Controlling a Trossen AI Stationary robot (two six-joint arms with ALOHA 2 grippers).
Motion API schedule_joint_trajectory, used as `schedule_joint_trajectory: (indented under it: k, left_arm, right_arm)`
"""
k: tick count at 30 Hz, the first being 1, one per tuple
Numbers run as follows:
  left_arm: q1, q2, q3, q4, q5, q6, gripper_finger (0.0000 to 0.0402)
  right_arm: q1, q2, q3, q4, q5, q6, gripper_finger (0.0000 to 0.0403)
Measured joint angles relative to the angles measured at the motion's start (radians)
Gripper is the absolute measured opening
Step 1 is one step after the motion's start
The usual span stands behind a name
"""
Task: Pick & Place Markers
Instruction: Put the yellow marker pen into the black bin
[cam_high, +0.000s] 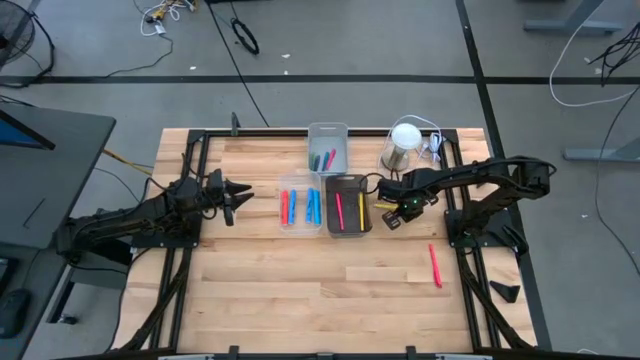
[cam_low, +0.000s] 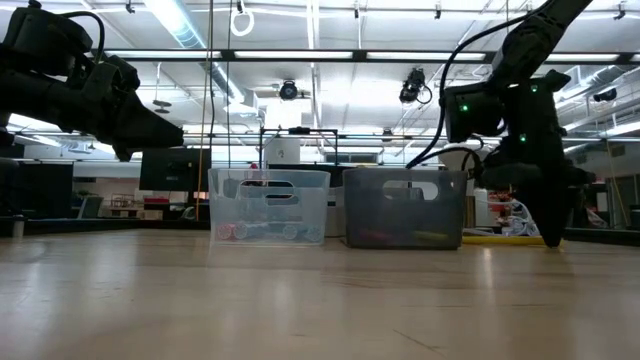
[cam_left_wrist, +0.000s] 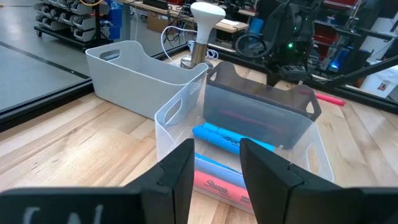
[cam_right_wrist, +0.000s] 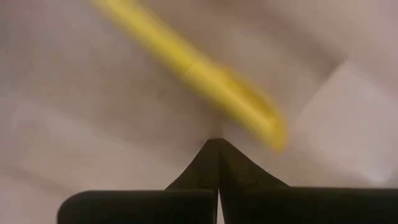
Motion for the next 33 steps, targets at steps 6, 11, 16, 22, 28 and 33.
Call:
schedule_joint_trajectory:
  k: [6,11,16,22,28,33]
  left_arm:
    - [0.0,0.0,0.0,0.0,0.0,0.0,0.0135]
    - [0.0,0.0,0.0,0.0,0.0,0.0,0.0135]
    - [0.0,0.0,0.0,0.0,0.0,0.0,0.0135]
    - [0.0,0.0,0.0,0.0,0.0,0.0,0.0135]
    - [0.0,0.0,0.0,0.0,0.0,0.0,0.0135]
    - [0.0,0.0,0.0,0.0,0.0,0.0,0.0135]
  right_arm:
    - [-0.02,-0.029,0.0,-0.01,0.073,0.018,0.0]
    - [-0.053,-0.031,0.0,-0.01,0.086,-0.004,0.0]
    - [-0.078,-0.031,0.0,0.001,0.151,-0.025,0.0]
    - [-0.1,-0.031,0.0,0.083,0.183,-0.053,0.0]
    - [-0.1,-0.031,0.001,0.112,0.18,-0.06,0.0]
    - [-0.1,-0.044,0.001,0.085,0.18,-0.011,0.0]
